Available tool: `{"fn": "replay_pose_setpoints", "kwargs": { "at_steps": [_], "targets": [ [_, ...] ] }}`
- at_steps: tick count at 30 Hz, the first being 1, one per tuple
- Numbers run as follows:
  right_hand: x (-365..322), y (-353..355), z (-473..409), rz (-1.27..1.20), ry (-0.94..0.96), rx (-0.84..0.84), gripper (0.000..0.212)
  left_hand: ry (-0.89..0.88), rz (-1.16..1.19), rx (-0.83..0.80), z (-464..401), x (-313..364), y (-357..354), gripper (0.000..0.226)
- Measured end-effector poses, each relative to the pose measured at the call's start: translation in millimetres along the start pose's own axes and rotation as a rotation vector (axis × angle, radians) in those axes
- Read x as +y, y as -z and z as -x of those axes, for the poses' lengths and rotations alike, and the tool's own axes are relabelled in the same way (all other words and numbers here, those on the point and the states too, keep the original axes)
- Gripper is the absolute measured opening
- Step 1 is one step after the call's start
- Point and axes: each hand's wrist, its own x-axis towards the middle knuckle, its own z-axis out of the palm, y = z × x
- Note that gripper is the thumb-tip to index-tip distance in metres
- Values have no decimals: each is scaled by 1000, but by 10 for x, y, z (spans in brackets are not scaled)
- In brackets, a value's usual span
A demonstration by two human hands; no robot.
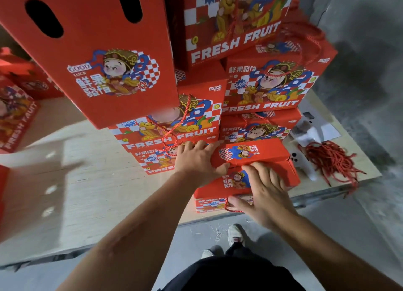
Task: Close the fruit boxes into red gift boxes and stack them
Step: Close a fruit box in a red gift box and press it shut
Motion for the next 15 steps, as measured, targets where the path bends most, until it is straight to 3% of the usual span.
{"fn": "replay_pose_setpoints", "kwargs": {
  "at_steps": [4,7,11,15],
  "targets": [
    [73,118,-127,219,66,-238,110,-94,-64,28,-126,-129,131,100],
    [94,167,-287,310,103,-252,109,-143,-104,53,-189,-170,165,100],
    [0,70,-242,234,34,-131,102,-154,-112,33,-214,-140,162,113],
    [-65,-38,-201,180,5,19,104,-154,-116,64,-163,-84,100,109]
  ]
}}
